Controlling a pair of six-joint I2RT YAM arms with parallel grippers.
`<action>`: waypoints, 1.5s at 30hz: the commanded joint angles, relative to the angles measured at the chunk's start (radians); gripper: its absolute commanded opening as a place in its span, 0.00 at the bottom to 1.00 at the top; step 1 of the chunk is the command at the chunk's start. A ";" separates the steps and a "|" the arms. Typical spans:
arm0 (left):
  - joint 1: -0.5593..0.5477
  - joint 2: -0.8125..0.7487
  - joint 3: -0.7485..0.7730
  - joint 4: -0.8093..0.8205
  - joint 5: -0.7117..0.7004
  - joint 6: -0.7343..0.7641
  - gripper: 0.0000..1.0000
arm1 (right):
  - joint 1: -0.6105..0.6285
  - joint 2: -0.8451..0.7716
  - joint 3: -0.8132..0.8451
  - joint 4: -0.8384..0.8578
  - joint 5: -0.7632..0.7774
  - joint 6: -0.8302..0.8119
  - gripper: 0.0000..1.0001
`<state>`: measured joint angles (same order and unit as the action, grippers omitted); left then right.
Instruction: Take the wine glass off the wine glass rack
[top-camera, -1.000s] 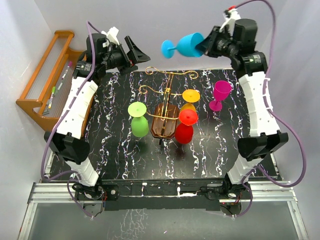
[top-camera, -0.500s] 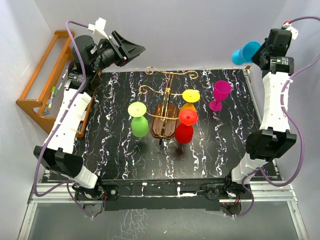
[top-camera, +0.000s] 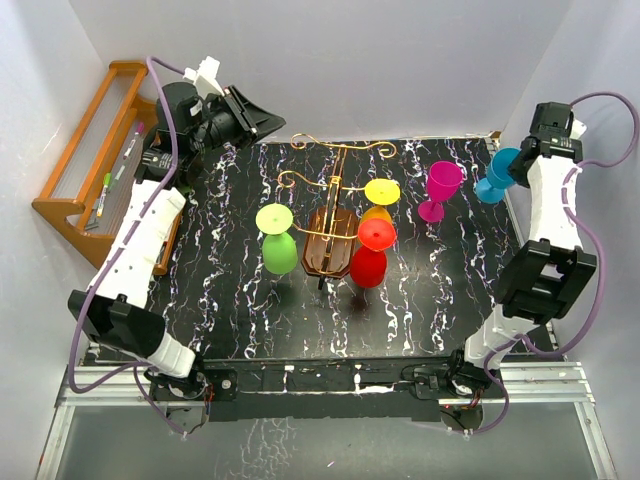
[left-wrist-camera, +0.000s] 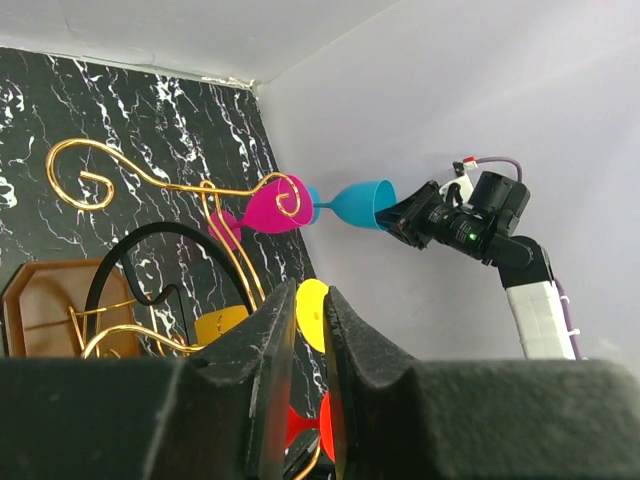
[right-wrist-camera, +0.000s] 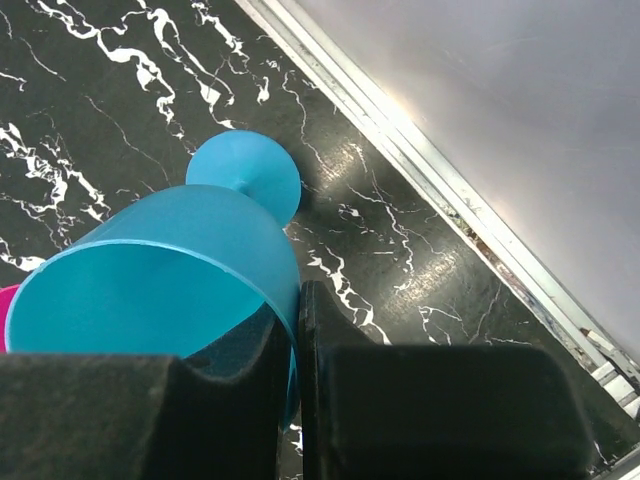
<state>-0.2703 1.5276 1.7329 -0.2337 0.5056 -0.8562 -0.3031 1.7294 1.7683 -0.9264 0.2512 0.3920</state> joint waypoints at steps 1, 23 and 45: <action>0.001 -0.069 -0.007 0.004 -0.005 0.019 0.17 | -0.010 0.010 -0.012 0.037 -0.078 0.002 0.08; 0.005 -0.086 -0.056 -0.042 -0.012 0.049 0.32 | -0.010 0.097 -0.017 0.049 -0.190 -0.002 0.32; 0.014 -0.034 -0.181 0.372 0.151 -0.275 0.79 | 0.278 -0.173 0.123 -0.060 -0.926 0.175 0.40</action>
<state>-0.2653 1.4986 1.5665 0.0280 0.6010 -1.0492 -0.1329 1.5112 1.9015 -0.9344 -0.5087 0.5449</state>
